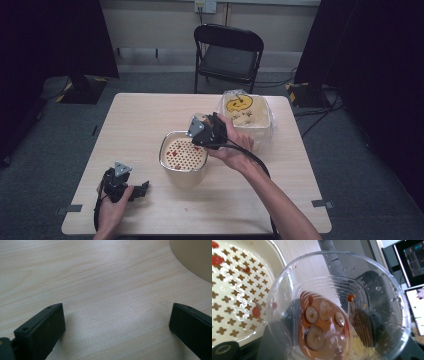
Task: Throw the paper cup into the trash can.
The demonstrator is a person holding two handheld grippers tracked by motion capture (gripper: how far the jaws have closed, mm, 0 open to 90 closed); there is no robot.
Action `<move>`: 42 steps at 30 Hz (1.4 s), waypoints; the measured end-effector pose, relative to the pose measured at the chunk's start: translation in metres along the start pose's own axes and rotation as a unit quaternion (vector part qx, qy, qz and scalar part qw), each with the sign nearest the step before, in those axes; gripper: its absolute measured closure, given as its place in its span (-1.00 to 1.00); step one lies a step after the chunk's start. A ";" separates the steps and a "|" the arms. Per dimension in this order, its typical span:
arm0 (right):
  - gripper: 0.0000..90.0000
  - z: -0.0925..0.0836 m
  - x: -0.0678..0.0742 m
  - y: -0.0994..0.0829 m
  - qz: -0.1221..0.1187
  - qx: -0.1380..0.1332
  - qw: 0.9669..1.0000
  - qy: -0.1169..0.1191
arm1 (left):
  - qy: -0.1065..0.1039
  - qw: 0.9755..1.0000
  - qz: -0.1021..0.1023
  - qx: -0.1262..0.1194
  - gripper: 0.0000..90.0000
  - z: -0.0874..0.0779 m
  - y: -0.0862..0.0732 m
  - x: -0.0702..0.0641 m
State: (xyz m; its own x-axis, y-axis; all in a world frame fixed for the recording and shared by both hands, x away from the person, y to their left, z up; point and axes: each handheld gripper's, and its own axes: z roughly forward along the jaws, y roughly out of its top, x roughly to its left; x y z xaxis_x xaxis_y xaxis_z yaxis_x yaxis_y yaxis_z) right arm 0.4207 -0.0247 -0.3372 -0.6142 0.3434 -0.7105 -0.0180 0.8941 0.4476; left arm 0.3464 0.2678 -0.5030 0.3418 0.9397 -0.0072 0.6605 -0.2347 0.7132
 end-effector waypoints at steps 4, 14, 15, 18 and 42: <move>0.02 0.005 0.005 0.004 -0.045 0.017 0.999 -0.025 | 0.000 1.000 0.000 0.000 -1.00 0.000 0.000 0.000; 0.03 0.010 0.017 0.011 -0.118 0.036 0.991 -0.056 | 0.000 1.000 -0.001 0.000 -1.00 0.000 0.000 0.000; 0.03 0.010 0.016 0.012 -0.118 0.038 0.991 -0.057 | 0.000 1.000 0.000 0.000 -1.00 0.000 0.000 0.000; 0.03 0.010 0.018 0.013 -0.152 0.046 0.984 -0.080 | 0.000 1.000 0.000 0.000 -1.00 0.000 0.000 0.000; 0.06 0.013 0.040 0.020 -0.336 0.078 0.914 -0.212 | 0.000 1.000 0.000 0.000 -1.00 0.000 0.000 0.000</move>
State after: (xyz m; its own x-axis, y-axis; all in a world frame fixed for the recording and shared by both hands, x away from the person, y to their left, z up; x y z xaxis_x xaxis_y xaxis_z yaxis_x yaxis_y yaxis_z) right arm 0.4061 0.0108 -0.3630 -0.1438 -0.2480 -0.9580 -0.1457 0.9628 -0.2274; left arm 0.3464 0.2678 -0.5030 0.3418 0.9398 -0.0074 0.6606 -0.2346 0.7132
